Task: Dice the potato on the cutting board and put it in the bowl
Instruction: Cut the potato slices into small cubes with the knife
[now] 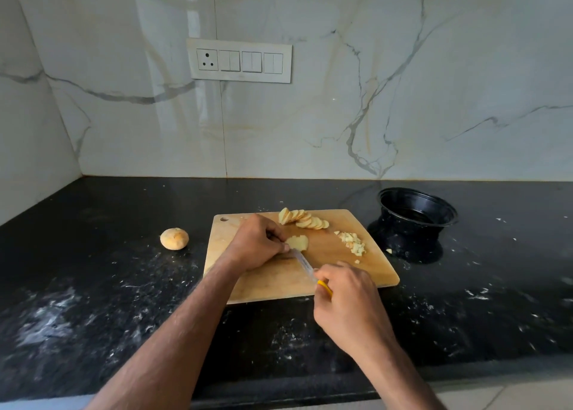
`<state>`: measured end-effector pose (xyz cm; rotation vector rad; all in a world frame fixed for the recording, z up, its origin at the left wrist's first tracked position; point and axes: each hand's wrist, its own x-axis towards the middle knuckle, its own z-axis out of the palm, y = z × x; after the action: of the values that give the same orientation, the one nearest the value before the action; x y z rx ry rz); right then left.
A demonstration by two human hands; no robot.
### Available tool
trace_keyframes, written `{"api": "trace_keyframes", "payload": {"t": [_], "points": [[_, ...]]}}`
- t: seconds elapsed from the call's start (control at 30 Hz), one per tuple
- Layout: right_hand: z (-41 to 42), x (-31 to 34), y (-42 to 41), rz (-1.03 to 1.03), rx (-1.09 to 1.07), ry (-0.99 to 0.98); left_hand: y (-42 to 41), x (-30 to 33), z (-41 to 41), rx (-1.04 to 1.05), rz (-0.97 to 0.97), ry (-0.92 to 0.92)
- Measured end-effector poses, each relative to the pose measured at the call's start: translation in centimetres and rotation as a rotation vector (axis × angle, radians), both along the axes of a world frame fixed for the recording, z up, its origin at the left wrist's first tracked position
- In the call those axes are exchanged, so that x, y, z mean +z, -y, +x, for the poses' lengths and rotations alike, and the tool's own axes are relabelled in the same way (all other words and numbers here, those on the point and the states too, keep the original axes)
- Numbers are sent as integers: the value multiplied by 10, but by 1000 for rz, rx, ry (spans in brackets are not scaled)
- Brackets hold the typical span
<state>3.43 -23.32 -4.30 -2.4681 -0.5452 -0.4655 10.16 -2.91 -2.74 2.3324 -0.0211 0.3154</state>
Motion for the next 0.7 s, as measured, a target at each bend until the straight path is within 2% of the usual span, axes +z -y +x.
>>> {"api": "trace_keyframes", "payload": {"t": [0.17,0.37,0.43,0.6,0.7], "points": [[7,7,14,188,-80,78,-4,-1,1,-19,-11,-6],[38,6,7,226,-144,158,0,-6,0,17,-10,65],[42,-1,7,217,-169,140,5,-6,1,53,66,54],[42,-5,8,230,-185,136,25,-6,5,196,398,46],[41,-5,9,178,-180,125,27,-6,5,138,381,35]]}}
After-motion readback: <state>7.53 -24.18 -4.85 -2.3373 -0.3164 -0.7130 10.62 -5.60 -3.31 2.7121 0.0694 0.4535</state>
